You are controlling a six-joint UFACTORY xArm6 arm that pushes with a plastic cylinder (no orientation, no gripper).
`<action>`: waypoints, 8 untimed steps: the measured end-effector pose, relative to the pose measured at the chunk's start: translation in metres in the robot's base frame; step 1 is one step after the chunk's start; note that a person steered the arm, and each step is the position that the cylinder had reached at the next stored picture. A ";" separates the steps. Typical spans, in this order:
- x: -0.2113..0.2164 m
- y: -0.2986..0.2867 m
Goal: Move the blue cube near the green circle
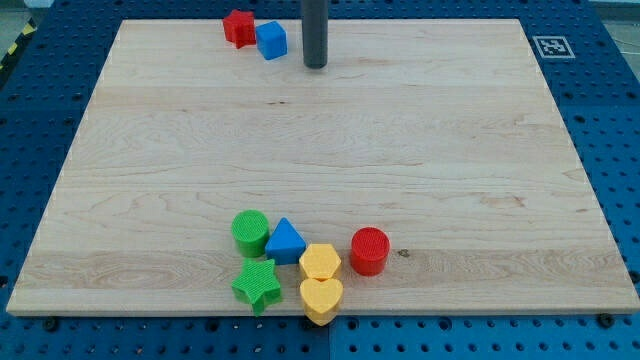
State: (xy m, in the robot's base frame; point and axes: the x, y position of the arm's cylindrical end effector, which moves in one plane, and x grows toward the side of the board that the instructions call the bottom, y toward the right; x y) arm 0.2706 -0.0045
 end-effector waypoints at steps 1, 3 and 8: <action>-0.044 0.002; -0.077 0.001; -0.078 -0.068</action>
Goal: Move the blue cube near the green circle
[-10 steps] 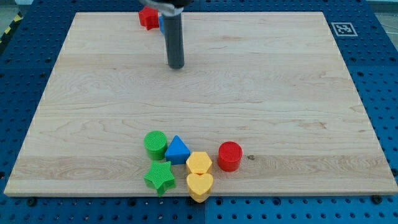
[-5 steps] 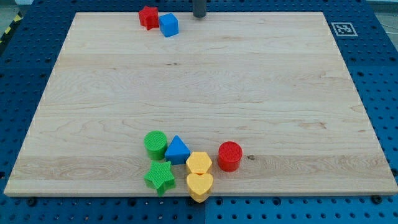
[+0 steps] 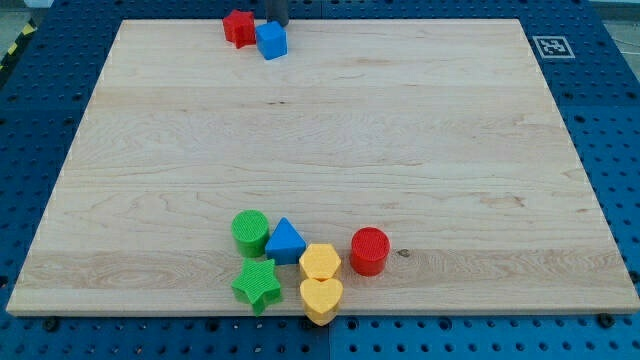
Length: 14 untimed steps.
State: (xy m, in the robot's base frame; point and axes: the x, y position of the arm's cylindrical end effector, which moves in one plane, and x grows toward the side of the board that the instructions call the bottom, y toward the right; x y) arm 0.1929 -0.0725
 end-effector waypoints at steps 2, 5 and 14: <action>0.028 0.002; 0.103 0.007; 0.234 -0.036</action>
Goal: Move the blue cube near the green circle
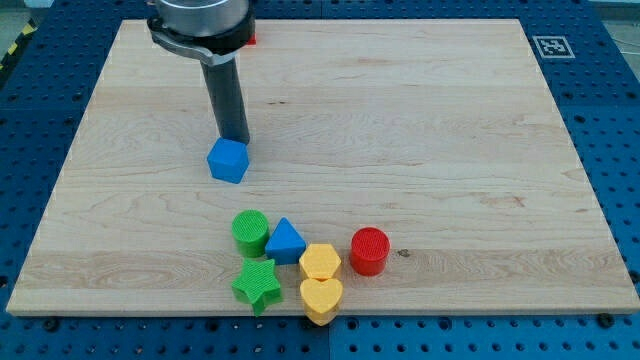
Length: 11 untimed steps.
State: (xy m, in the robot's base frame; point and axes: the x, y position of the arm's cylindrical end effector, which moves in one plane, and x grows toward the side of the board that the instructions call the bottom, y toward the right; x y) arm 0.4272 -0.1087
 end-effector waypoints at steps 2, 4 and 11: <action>0.005 -0.007; 0.027 -0.013; 0.102 -0.032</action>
